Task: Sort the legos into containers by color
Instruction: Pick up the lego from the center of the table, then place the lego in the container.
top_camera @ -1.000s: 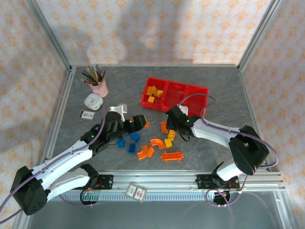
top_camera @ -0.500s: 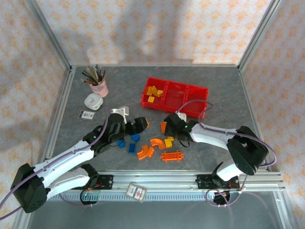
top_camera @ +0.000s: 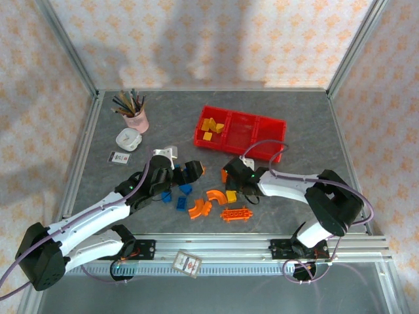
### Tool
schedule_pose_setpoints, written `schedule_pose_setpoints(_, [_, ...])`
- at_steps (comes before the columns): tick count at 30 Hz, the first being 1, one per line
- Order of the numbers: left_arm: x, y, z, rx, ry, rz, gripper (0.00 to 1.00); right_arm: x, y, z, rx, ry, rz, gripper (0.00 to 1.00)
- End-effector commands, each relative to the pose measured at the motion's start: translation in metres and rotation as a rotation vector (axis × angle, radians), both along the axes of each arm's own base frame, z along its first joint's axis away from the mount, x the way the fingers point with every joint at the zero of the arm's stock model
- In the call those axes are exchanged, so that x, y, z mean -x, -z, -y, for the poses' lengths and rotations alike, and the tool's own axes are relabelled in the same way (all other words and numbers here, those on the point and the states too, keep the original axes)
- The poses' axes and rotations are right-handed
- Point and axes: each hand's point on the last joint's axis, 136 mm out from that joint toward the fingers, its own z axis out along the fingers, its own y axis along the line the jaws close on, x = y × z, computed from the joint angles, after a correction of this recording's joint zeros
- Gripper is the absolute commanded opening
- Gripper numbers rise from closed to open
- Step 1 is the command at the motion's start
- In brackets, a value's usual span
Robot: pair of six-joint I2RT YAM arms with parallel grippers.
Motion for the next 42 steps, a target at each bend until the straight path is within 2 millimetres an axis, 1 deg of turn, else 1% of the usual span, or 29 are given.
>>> schedule_pose_setpoints(1, [-0.002,0.000,-0.001,-0.005,-0.014,0.011,0.99,0.006,0.004,0.021,0.082,0.041,0.006,0.66])
schedule_pose_setpoints(5, [-0.002,-0.001,-0.001,-0.005,-0.014,0.013,0.99,0.006,-0.002,0.029,0.104,0.059,0.025,0.63])
schedule_pose_setpoints(9, [-0.003,-0.003,0.000,-0.002,-0.014,0.017,0.99,0.004,0.001,0.016,0.067,0.028,0.008,0.60])
schedule_pose_setpoints(12, [-0.003,-0.004,0.000,-0.006,-0.014,0.019,0.99,-0.001,0.001,0.007,0.043,0.009,0.013,0.55])
schedule_pose_setpoints(18, [-0.004,-0.006,0.000,-0.006,-0.015,0.023,0.99,-0.004,0.011,0.006,0.080,-0.004,0.000,0.48])
schedule_pose_setpoints(22, [-0.004,-0.006,0.000,-0.010,-0.016,0.026,0.99,-0.005,0.007,0.006,0.075,-0.007,0.014,0.41])
schedule_pose_setpoints(27, [-0.006,-0.008,0.000,-0.009,-0.018,0.037,0.99,-0.012,-0.009,0.003,0.066,-0.017,0.056,0.36])
schedule_pose_setpoints(30, [-0.007,-0.010,0.001,-0.007,-0.015,0.041,0.99,-0.020,-0.023,0.001,0.076,-0.023,0.087,0.34])
schedule_pose_setpoints(33, [-0.008,-0.013,0.001,-0.010,-0.017,0.052,0.99,-0.029,-0.040,-0.007,0.064,-0.036,0.121,0.33])
schedule_pose_setpoints(37, [-0.011,-0.018,-0.009,-0.042,-0.056,0.071,0.99,-0.045,-0.066,-0.023,0.036,-0.067,0.177,0.32])
schedule_pose_setpoints(41, [-0.017,-0.024,-0.020,-0.055,-0.090,0.087,0.99,-0.070,-0.088,-0.044,0.018,-0.093,0.227,0.32])
schedule_pose_setpoints(42, [-0.018,-0.024,-0.023,-0.055,-0.100,0.087,0.99,-0.076,-0.091,-0.049,0.016,-0.102,0.236,0.32])
